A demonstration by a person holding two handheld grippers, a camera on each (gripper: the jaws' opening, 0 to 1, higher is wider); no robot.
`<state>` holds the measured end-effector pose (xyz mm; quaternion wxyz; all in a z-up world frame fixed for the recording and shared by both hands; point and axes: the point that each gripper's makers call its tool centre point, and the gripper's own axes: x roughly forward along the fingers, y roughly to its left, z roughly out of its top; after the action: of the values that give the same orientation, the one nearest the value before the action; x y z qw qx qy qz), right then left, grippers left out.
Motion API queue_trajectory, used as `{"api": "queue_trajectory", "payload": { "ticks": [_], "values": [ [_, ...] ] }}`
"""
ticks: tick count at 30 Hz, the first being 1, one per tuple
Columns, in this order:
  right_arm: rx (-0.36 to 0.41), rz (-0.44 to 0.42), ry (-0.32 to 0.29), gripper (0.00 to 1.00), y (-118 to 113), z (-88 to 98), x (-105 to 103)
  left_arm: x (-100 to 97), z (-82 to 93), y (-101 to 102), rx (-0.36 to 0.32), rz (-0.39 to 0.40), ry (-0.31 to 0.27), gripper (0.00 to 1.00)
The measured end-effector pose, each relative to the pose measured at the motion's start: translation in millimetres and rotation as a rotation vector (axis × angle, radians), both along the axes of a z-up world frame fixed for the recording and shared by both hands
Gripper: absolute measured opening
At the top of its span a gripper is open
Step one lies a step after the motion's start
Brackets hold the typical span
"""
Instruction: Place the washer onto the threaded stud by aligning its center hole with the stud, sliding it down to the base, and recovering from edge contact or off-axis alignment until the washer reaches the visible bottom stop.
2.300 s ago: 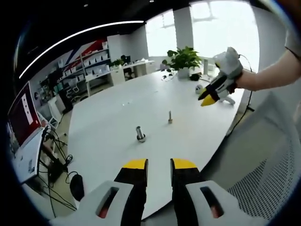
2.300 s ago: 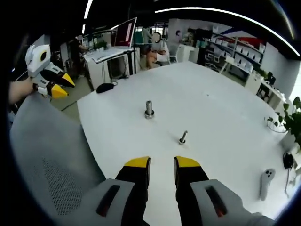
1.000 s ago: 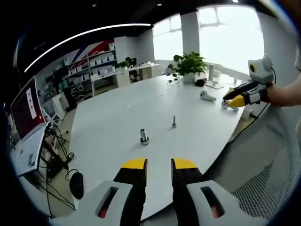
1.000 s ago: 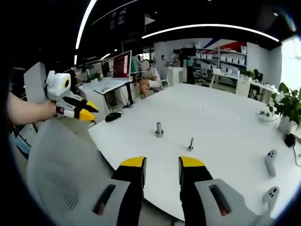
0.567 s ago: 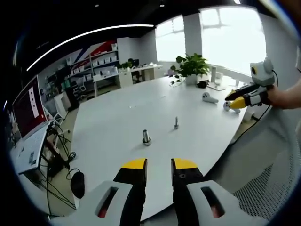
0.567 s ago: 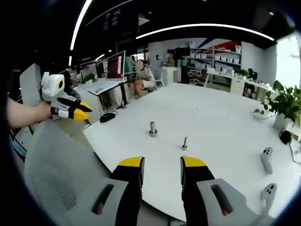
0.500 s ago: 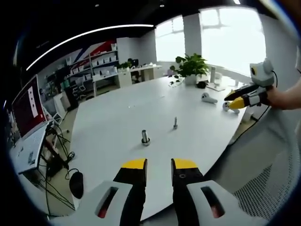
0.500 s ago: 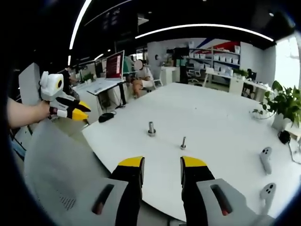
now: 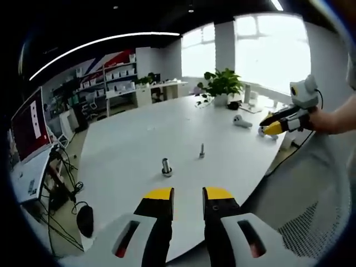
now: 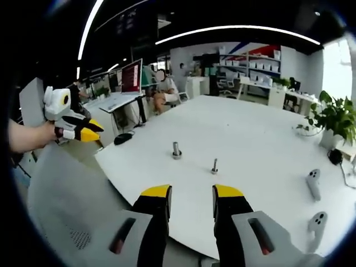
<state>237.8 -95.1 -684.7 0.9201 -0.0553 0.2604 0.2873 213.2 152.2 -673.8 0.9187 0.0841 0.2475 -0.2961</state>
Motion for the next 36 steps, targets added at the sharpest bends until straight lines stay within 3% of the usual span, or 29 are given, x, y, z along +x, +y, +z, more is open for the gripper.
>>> {"api": "queue_trajectory", "payload": {
  "ticks": [10, 13, 16, 20, 25, 36],
  "values": [
    [-0.033, -0.014, 0.007, 0.31, -3.7, -3.7, 0.6, -2.7, -7.3, -3.2, 0.026, -0.026, 0.021, 0.18],
    [-0.043, -0.015, 0.006, 0.31, -4.1, -4.3, 0.8, -5.2, -11.6, -5.8, 0.019, -0.041, 0.050, 0.18],
    [-0.060, -0.018, -0.003, 0.31, -5.5, -3.8, 0.8, -6.4, -6.6, -7.9, 0.012, -0.049, 0.025, 0.18],
    [-0.061, -0.056, -0.018, 0.31, -12.5, -1.4, 4.1, -6.3, -9.7, -7.2, 0.009, -0.047, 0.041, 0.18],
    [-0.075, -0.061, 0.025, 0.31, -14.1, -10.2, 3.9, -4.6, -8.0, -6.0, 0.006, -0.038, 0.034, 0.18],
    [-0.103, -0.062, 0.019, 0.32, -16.4, -11.8, 4.2, -7.6, -9.2, -8.5, 0.007, -0.057, 0.042, 0.18]
  ]
}}
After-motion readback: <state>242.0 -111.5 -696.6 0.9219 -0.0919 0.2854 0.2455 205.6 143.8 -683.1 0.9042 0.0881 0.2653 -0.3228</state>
